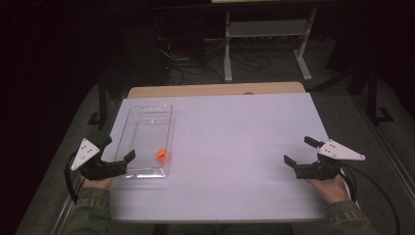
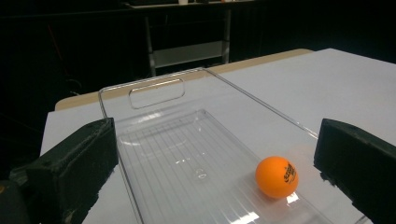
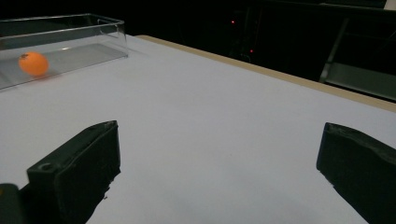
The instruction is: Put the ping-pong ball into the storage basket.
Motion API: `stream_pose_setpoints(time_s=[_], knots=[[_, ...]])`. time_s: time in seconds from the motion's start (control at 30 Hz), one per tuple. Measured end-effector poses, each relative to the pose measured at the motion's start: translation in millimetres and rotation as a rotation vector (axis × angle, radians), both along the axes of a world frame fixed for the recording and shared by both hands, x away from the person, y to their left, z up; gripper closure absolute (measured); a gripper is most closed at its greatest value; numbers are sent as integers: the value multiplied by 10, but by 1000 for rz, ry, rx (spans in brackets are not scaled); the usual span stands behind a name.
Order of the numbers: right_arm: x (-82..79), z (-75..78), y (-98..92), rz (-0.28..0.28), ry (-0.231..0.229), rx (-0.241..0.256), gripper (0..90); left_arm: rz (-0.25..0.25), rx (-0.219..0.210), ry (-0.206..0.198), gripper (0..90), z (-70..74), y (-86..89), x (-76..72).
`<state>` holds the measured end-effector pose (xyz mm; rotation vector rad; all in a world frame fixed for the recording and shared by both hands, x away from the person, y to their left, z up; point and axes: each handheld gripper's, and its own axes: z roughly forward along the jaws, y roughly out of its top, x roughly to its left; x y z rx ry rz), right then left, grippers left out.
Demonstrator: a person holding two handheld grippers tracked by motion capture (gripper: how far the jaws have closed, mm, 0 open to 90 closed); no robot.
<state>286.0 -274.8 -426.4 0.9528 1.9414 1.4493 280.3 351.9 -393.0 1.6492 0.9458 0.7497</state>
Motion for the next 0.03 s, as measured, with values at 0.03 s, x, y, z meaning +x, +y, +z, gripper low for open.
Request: stream_pose_setpoints(time_s=[0.03], knots=[[0, 0, 0, 0, 0, 0, 0, 0, 0, 0, 0, 0, 0, 0]])
